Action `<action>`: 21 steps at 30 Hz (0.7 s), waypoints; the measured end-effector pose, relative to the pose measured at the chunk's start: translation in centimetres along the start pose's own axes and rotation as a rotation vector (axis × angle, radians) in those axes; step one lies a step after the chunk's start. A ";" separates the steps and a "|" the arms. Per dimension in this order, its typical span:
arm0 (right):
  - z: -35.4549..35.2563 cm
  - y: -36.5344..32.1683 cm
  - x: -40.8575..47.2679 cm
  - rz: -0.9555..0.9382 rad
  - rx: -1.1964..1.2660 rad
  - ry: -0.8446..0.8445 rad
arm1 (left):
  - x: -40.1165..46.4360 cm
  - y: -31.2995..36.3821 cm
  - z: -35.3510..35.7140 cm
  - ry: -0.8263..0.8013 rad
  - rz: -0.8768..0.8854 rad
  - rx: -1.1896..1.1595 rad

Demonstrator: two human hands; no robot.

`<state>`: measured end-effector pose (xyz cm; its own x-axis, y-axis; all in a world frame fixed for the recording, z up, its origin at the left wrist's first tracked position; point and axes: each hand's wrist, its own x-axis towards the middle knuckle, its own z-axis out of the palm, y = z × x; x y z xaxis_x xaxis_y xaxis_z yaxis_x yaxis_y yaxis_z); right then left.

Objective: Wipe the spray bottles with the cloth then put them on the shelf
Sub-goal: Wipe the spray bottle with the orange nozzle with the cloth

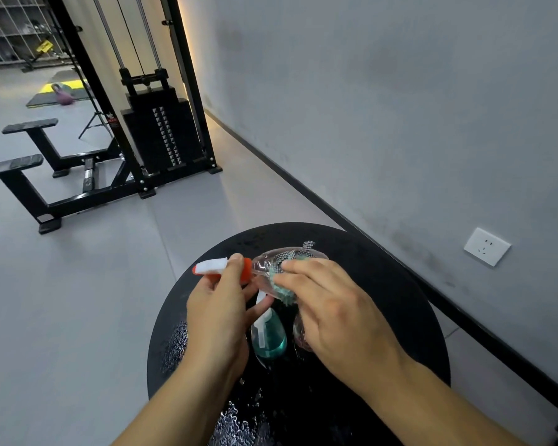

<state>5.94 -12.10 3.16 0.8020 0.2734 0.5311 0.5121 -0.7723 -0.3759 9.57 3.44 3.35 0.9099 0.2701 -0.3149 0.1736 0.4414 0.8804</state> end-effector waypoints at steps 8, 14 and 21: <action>-0.7 1.0 0.2 0.103 0.040 0.098 | 0.4 1.0 -0.2 -0.012 0.036 -0.004; -1.1 0.9 0.4 0.023 0.037 0.050 | 0.4 0.7 -0.1 -0.016 0.103 0.036; -1.2 0.7 0.0 0.055 0.047 0.041 | 0.2 0.5 -0.1 -0.008 0.158 0.049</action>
<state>5.95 -13.27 3.84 0.8165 0.2072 0.5388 0.4826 -0.7572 -0.4402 9.76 3.79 3.72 0.9301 0.3262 -0.1689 0.0465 0.3517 0.9350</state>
